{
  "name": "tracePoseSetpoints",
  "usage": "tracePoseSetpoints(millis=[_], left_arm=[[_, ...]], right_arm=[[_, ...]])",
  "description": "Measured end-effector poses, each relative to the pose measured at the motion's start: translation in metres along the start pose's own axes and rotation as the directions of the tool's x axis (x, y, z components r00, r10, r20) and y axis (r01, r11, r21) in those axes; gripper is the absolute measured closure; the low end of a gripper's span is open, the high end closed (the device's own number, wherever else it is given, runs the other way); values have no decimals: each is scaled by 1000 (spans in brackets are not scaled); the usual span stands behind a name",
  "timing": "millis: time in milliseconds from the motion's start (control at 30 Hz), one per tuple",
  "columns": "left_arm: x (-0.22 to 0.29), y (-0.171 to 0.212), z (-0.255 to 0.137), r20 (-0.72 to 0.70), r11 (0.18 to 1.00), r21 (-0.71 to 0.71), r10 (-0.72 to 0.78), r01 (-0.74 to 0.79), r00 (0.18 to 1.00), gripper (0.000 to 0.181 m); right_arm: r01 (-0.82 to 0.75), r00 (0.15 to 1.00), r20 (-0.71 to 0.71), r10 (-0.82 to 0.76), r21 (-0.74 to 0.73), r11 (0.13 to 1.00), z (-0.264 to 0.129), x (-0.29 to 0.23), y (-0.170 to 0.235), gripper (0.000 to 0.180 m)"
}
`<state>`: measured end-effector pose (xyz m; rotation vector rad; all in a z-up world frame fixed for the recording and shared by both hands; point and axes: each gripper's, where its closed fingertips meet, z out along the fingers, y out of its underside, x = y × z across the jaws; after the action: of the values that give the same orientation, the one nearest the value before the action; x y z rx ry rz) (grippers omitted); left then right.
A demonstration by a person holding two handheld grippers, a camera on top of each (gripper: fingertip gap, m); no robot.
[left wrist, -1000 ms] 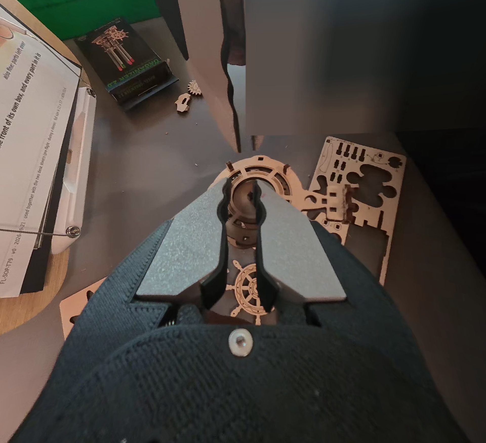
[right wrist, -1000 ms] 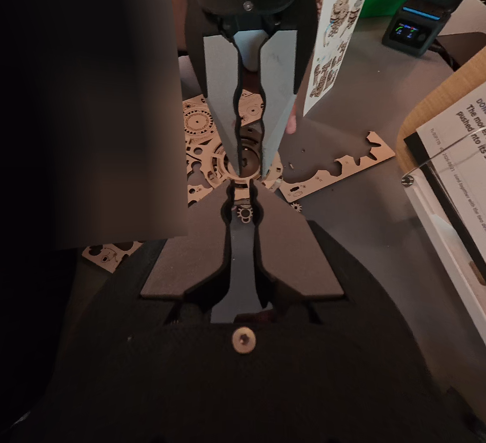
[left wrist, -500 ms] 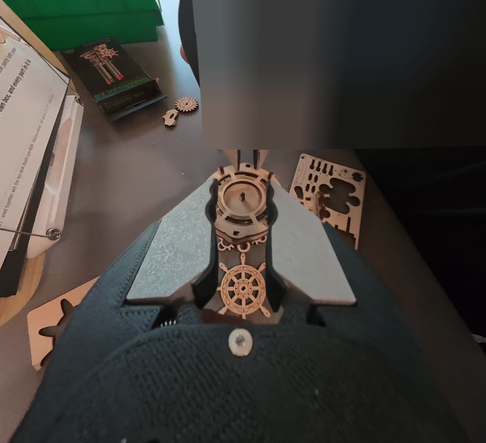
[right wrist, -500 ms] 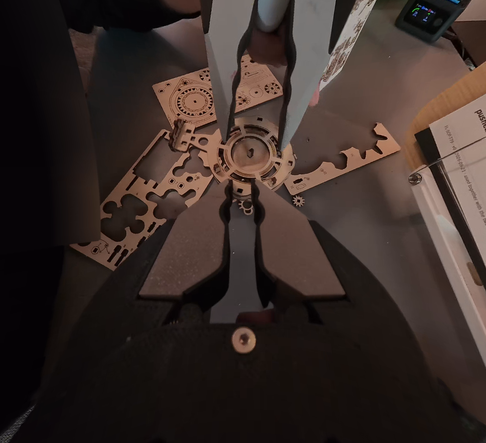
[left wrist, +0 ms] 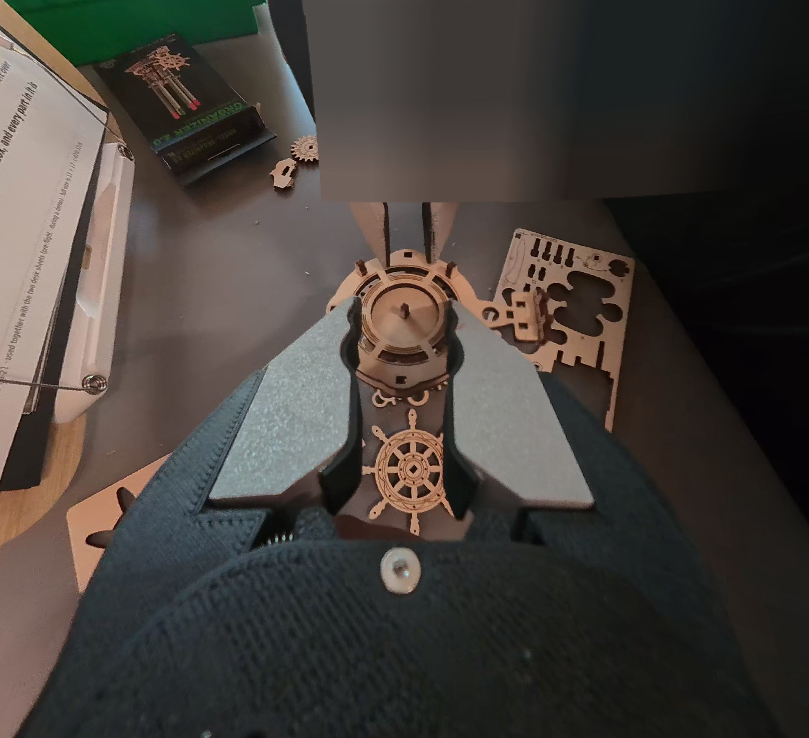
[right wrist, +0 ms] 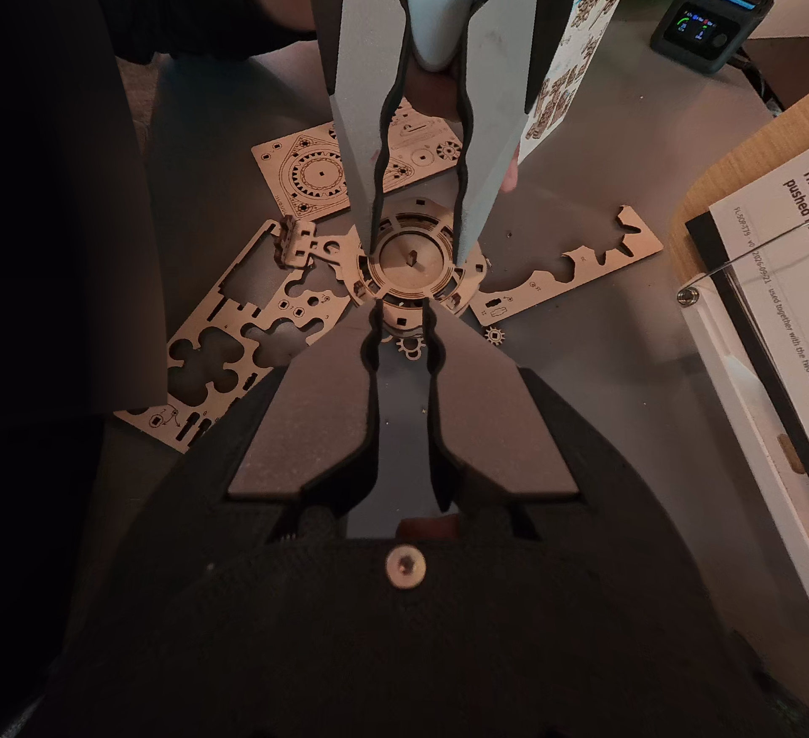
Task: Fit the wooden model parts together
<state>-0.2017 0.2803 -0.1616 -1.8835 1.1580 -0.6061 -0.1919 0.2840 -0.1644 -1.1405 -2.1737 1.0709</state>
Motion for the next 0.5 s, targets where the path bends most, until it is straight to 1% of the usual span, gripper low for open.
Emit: tracePoseSetpoints(millis=[167,400,500], left_arm=[[3,-1,2,-7,1000,0,6,-6,1000,144],[3,0,4,-14,1000,-4,-2,2,1000,144],[3,1,4,-15,1000,-4,-3,3,1000,144]], right_arm=[[9,1000,3,-9,1,1000,0,-2,0,162],[15,1000,-9,-15,7,1000,0,0,0,166],[8,1000,6,-8,12,1000,0,-2,0,163]])
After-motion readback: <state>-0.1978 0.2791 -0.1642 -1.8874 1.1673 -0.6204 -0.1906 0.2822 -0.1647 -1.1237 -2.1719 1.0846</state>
